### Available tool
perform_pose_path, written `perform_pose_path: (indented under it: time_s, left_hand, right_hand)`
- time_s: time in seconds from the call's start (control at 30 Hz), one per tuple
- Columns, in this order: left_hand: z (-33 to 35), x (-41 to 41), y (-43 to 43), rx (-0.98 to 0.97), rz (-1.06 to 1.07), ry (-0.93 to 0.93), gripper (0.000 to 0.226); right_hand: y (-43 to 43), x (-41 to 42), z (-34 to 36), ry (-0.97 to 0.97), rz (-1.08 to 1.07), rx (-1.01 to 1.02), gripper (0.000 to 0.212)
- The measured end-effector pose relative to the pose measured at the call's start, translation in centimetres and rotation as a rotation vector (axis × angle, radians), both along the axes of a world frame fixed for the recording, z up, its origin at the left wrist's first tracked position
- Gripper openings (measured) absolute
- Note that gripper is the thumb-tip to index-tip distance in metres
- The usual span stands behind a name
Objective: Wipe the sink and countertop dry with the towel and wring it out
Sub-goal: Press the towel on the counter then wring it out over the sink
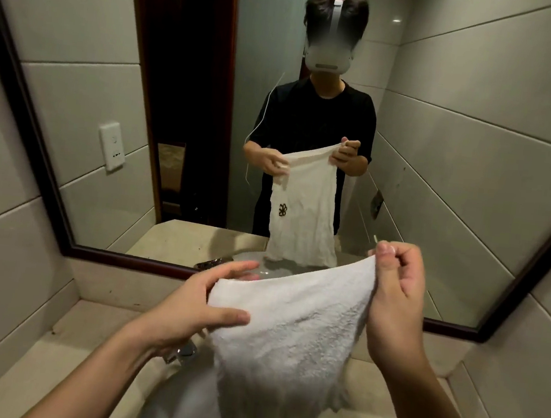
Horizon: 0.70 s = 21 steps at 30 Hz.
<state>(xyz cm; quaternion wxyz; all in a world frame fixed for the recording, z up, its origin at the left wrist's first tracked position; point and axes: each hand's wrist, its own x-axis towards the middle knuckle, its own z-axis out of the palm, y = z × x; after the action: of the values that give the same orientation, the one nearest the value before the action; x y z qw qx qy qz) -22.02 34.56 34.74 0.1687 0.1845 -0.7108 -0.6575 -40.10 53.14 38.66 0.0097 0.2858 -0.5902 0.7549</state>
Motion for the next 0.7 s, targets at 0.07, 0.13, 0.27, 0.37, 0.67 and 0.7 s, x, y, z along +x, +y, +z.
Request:
perform_pose_path:
  time_s: [0.07,0.13,0.27,0.37,0.67,0.7]
  left_hand:
    - [-0.2,0.2,-0.3,-0.074,0.066,-0.069,0.043]
    - [-0.4,0.2,0.1,-0.081,0.014,-0.084,0.02]
    - [-0.8,0.2,0.4,-0.122,0.028,-0.099,0.023]
    - [-0.7,0.3,0.1,-0.106,0.0,-0.082,0.025]
    - [1.7,-1.4,1.7,0.08,0.097,0.145,0.049]
    - [2.3,-2.0,2.2,0.031,0.093,0.138,0.048]
  right_hand:
    - [0.4,-0.6,0.1,0.006,-0.024,-0.023,0.026]
    - [0.8,-1.0,0.2,0.023,-0.018,-0.011,0.028]
    - [2.0,-2.3,0.5,-0.01,-0.109,-0.05,0.018]
    - [3.3,-3.4,0.4,0.025,-0.147,-0.024,0.016]
    - [6.4,-6.8,-2.5,-0.031,-0.399,0.375,0.035]
    - [6.1,-6.1,-2.7,0.013,-0.375,0.479,0.039]
